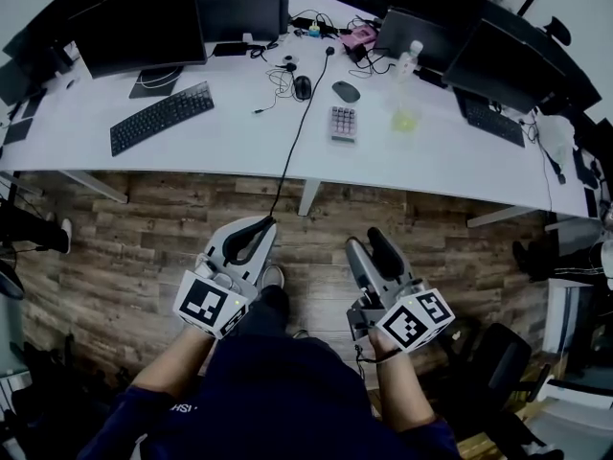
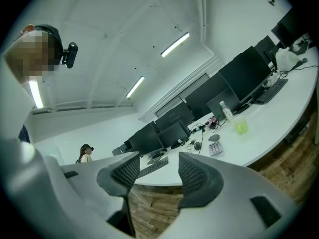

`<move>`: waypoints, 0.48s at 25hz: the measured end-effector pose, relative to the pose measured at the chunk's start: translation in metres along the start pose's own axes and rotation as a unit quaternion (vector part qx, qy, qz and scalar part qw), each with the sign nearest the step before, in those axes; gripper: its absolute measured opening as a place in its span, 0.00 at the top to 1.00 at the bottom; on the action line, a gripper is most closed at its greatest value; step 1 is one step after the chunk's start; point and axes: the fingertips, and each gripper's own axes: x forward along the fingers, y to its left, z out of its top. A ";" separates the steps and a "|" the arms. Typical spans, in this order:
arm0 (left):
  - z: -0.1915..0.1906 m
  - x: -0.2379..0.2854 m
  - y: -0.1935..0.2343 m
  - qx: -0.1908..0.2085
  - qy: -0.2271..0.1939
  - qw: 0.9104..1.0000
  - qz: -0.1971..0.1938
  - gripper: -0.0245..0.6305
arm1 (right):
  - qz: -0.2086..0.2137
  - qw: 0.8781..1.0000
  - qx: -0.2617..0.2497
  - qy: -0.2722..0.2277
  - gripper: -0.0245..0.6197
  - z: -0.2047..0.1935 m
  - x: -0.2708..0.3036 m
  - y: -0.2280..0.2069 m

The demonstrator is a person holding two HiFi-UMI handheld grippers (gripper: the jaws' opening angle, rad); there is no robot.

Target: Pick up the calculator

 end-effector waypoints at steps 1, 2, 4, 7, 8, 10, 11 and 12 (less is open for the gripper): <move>0.000 0.003 0.005 -0.001 0.001 1.000 -0.001 0.90 | -0.001 1.000 0.001 0.001 0.60 0.001 0.006 -0.001; 0.000 0.006 0.010 -0.002 0.002 1.000 -0.002 0.90 | -0.002 1.000 0.001 0.001 0.60 0.002 0.011 -0.002; 0.000 0.013 0.022 -0.004 0.003 1.000 -0.004 0.90 | -0.005 1.000 0.003 0.002 0.60 0.005 0.023 -0.005; 0.001 0.023 0.040 -0.006 0.004 1.000 -0.006 0.90 | -0.009 1.000 0.005 0.003 0.60 0.009 0.042 -0.009; 0.002 0.027 0.046 -0.006 0.004 1.000 -0.008 0.90 | -0.010 1.000 0.005 0.003 0.60 0.010 0.047 -0.010; 0.002 0.033 0.055 -0.007 0.006 1.000 -0.011 0.90 | -0.014 1.000 0.006 0.003 0.60 0.012 0.057 -0.012; 0.003 0.036 0.060 -0.007 0.006 1.000 -0.013 0.90 | -0.016 1.000 0.007 0.003 0.60 0.013 0.062 -0.014; 0.003 0.039 0.064 -0.007 0.007 1.000 -0.015 0.90 | -0.017 1.000 0.008 0.003 0.60 0.015 0.066 -0.015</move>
